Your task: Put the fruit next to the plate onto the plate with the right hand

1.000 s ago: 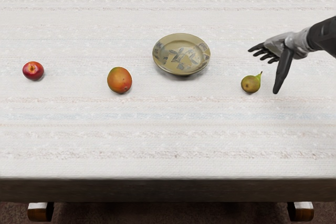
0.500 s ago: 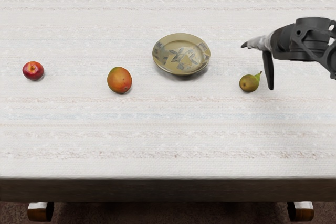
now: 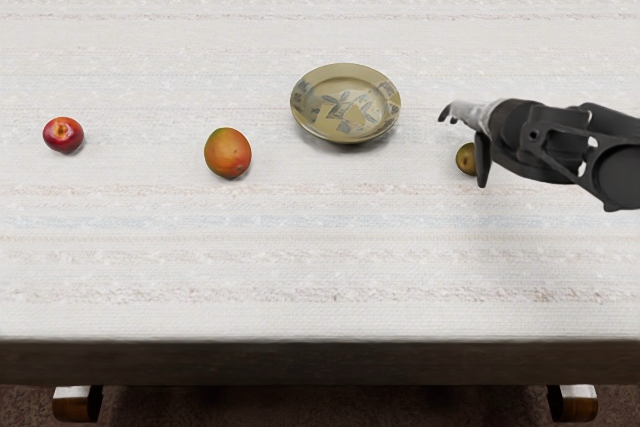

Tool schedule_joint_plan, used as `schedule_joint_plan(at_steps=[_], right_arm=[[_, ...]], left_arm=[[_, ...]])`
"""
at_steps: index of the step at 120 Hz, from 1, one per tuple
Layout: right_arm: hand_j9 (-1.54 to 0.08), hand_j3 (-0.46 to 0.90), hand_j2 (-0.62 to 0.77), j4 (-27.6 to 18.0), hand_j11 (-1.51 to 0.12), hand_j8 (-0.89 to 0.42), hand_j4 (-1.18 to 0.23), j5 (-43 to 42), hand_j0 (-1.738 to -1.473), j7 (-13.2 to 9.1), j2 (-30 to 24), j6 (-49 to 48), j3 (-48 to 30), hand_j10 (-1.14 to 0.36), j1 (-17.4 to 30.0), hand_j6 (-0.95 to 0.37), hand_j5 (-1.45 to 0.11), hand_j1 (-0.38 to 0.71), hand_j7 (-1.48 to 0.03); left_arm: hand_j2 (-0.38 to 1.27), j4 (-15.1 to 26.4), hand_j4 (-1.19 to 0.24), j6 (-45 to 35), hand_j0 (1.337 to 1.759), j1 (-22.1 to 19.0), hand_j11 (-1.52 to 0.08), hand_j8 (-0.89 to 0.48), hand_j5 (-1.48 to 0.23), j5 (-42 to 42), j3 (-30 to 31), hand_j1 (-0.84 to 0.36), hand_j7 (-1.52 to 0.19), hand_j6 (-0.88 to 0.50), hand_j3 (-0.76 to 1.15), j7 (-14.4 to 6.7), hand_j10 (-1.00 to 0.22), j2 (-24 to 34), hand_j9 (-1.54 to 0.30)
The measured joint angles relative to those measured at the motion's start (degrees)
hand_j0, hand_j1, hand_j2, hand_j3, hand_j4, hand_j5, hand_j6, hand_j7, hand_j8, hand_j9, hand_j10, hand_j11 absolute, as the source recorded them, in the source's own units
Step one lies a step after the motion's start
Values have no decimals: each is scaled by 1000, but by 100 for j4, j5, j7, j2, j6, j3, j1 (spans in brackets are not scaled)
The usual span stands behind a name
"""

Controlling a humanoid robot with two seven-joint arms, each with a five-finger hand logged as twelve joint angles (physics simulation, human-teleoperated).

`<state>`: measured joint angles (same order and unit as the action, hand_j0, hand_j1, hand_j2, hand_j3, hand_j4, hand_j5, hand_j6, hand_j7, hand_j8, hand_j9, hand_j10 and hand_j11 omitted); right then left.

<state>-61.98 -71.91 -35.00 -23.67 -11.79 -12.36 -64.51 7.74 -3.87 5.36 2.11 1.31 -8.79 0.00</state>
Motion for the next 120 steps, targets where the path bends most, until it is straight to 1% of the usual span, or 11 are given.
schedule_joint_plan(at_steps=[21,36,80,104,120], right_arm=[[-282,0,-41,-38,-281,-220,-220,-220,-1658,0,-232,25,121,-219,13,-222,-282,-91,-281],[-295,0,-43,-41,-295,-231,-230,-367,-1658,0,-269,81,238,-229,37,-232,-295,-79,-294],[-308,0,-45,3,-308,-241,-240,-490,-1658,0,-11,291,403,-240,8,-242,-308,-67,-308],[-314,0,-46,105,-314,-245,-245,-511,-1658,0,139,351,505,-244,18,-246,-314,-61,-313],[-362,0,-53,119,-362,-282,-281,-508,-1658,0,164,358,517,-281,34,-283,-362,-17,-361]], left_arm=[[4,0,-18,0,1658,0,-23,-18,-23,0,0,328,-23,-18,0,0,-18,0,-23],[4,0,-18,0,1658,0,-23,-18,-23,0,0,328,-23,-18,0,0,-18,0,-23],[4,0,-18,0,1658,0,-23,-18,-23,0,0,328,-23,-18,0,0,-18,0,-23],[4,0,-18,0,1658,0,-23,-18,-23,0,0,328,-23,-18,0,0,-18,0,-23],[4,0,-18,0,1658,0,-23,-18,-23,0,0,328,-23,-18,0,0,-18,0,-23]])
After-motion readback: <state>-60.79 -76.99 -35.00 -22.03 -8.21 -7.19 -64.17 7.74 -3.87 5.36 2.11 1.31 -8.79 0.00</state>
